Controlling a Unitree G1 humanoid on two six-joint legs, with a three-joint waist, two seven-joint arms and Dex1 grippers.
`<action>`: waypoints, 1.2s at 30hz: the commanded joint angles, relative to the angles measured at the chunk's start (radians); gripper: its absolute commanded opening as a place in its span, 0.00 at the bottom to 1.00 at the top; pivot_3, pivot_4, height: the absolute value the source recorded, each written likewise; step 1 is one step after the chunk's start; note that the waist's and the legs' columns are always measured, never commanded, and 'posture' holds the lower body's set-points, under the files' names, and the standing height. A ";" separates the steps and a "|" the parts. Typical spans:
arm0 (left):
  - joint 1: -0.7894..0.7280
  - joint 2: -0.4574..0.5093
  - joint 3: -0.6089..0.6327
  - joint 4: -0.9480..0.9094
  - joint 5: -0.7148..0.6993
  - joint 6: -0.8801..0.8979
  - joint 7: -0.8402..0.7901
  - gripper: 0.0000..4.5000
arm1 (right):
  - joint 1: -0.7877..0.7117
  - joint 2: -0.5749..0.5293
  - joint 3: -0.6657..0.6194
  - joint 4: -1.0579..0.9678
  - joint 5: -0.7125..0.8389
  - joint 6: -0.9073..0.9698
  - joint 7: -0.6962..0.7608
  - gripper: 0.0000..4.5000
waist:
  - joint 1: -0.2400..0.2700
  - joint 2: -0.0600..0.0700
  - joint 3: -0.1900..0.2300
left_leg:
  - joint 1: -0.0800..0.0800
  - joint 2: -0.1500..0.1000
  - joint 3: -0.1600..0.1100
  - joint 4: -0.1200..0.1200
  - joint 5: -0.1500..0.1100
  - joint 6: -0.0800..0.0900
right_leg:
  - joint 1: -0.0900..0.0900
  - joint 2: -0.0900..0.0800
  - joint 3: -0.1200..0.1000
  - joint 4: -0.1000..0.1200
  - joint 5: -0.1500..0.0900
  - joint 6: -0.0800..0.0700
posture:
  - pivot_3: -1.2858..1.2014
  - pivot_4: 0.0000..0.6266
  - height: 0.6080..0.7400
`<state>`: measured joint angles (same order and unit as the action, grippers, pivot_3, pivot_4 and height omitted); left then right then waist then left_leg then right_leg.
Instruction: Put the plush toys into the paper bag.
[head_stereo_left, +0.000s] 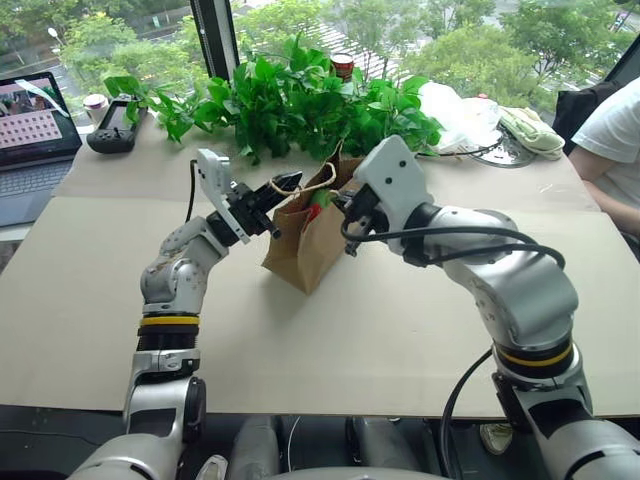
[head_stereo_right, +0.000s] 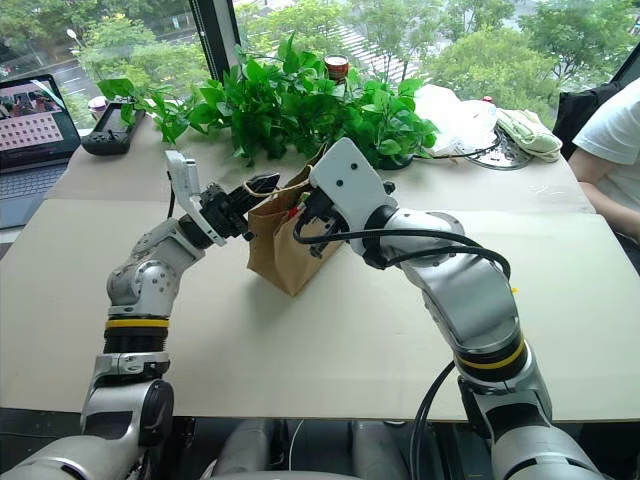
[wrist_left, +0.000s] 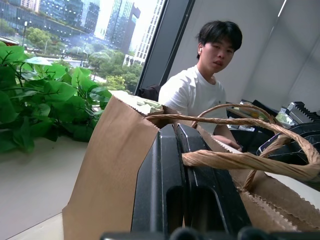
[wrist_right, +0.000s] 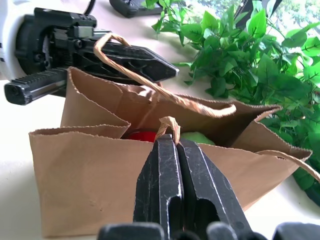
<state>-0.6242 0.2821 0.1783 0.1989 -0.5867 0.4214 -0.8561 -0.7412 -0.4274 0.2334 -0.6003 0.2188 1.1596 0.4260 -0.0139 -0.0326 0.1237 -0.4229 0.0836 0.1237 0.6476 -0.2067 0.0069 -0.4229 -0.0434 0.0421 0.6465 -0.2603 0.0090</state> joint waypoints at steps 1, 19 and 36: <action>-0.008 0.021 0.008 -0.005 -0.005 0.013 0.012 0.00 | 0.002 0.004 -0.012 0.010 -0.011 0.017 -0.032 0.02 | 0.002 0.000 0.000 | 0.000 0.000 0.000 0.000 0.000 0.000 | 0.000 0.000 0.000 0.000 0.000 0.000 | 0.52 0.24 1.00; 0.041 0.151 0.064 -0.184 -0.177 0.282 -0.006 1.00 | 0.013 -0.045 -0.296 -0.052 0.206 -0.024 0.119 0.98 | 0.000 0.000 0.000 | 0.000 0.000 -0.001 -0.001 0.000 0.000 | 0.000 0.000 0.000 -0.001 0.000 0.000 | 0.52 0.24 1.00; 0.247 0.232 0.020 -0.241 -0.095 0.179 -0.035 1.00 | 0.230 -0.254 -0.360 -0.076 0.476 -0.105 0.335 0.42 | 0.002 0.000 0.000 | 0.001 0.000 -0.003 -0.003 0.001 -0.001 | 0.002 0.000 0.000 -0.003 0.000 0.000 | 0.52 0.24 1.00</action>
<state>-0.3772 0.5150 0.2018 0.0009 -0.6884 0.6332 -0.8780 -0.5168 -0.6653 -0.1503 -0.6755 0.7139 1.1003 0.7624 -0.0122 -0.0327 0.1238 -0.4220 0.0832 0.1202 0.6449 -0.2058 0.0063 -0.4212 -0.0436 0.0422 0.6436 -0.2606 0.0086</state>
